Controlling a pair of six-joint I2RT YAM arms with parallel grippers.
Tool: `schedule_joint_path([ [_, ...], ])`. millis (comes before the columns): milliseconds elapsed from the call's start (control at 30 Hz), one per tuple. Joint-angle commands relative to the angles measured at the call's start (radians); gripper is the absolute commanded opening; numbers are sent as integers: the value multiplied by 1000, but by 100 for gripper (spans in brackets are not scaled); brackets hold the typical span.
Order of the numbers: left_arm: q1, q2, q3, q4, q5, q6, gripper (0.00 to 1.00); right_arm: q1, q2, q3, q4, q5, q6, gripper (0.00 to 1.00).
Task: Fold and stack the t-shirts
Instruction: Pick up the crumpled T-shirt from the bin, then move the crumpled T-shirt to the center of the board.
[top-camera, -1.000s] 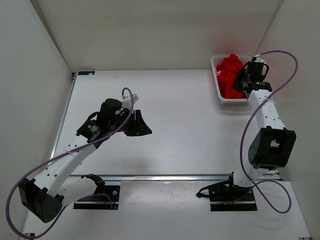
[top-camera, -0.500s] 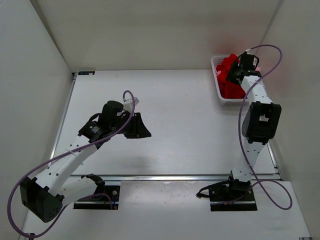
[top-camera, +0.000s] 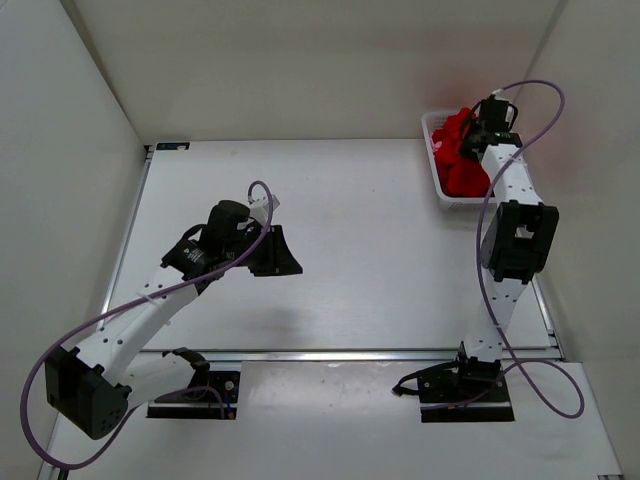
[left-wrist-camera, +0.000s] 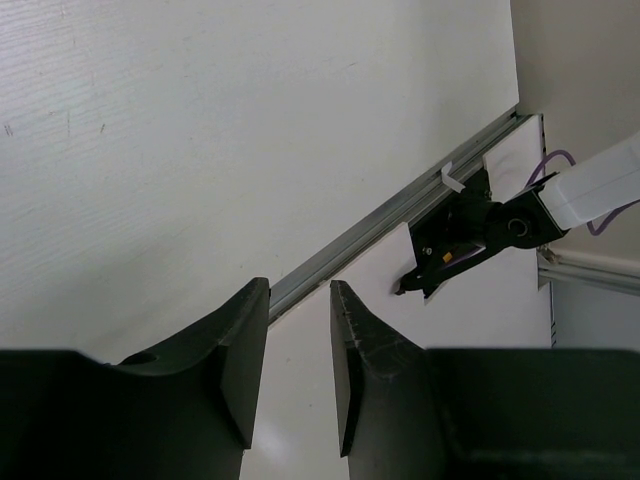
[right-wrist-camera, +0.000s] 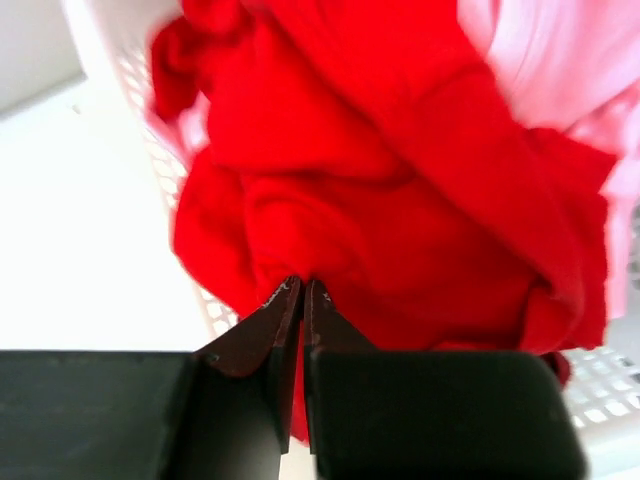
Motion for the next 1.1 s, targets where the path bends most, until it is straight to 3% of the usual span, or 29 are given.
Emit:
schedule_joint_path([
  [0, -4, -3, 3, 8, 10, 4, 42, 25, -105, 79, -5, 58, -11, 2],
  [267, 2, -3, 73, 0, 7, 1, 42, 91, -331, 32, -49, 88, -46, 0],
  [467, 60, 18, 145, -29, -41, -50, 42, 231, -495, 141, -72, 13, -83, 0],
  [633, 149, 32, 164, -87, -99, -111, 46, 251, -524, 416, -68, -340, 64, 0],
  [733, 177, 47, 159, -79, -104, -139, 53, 266, -520, 533, -49, -453, 111, 0],
  [867, 207, 81, 225, -130, -177, -108, 59, 121, -599, 446, 73, -671, 283, 0],
  [933, 218, 96, 283, -176, -255, -96, 61, 148, -613, 392, 37, -632, 248, 0],
  [1067, 217, 136, 411, -214, -325, -50, 64, 145, -711, 50, 67, -664, 285, 0],
])
